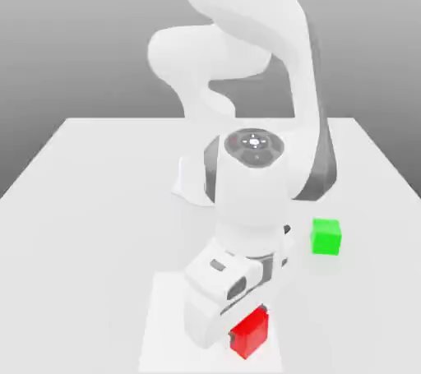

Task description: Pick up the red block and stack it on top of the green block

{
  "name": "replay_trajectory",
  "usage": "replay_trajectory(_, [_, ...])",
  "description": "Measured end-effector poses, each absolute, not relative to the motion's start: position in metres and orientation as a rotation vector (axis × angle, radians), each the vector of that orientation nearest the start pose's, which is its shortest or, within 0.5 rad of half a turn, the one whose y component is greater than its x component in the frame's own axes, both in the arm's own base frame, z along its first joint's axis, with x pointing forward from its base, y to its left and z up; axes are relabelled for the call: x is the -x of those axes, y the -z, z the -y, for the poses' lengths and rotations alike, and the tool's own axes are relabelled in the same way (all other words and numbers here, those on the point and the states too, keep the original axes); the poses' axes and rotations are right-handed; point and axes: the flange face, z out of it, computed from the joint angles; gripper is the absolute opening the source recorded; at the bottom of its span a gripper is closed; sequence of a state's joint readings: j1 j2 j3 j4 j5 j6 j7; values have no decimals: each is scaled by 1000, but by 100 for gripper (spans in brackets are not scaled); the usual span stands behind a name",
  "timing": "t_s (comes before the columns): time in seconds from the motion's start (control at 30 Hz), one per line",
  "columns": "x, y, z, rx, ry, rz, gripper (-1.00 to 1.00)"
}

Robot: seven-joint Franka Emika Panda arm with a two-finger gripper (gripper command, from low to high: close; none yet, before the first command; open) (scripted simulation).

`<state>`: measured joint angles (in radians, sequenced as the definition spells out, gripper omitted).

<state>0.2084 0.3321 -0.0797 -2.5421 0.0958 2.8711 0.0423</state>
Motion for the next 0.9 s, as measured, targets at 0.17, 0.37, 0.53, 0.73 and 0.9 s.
replay_trajectory(0.17, [-448, -167, -50, 3143, 0, 0, -100])
replay_trajectory(0.37, [-413, -218, -106, 3099, -16, 309, -100])
replay_trajectory(0.53, [-327, -237, -188, 2950, -26, 924, -100])
replay_trajectory(0.73, [-223, -245, -226, 2703, -7, 1581, -100])
replay_trajectory(0.9, [-212, -212, -229, 2666, -2, 1667, -100])
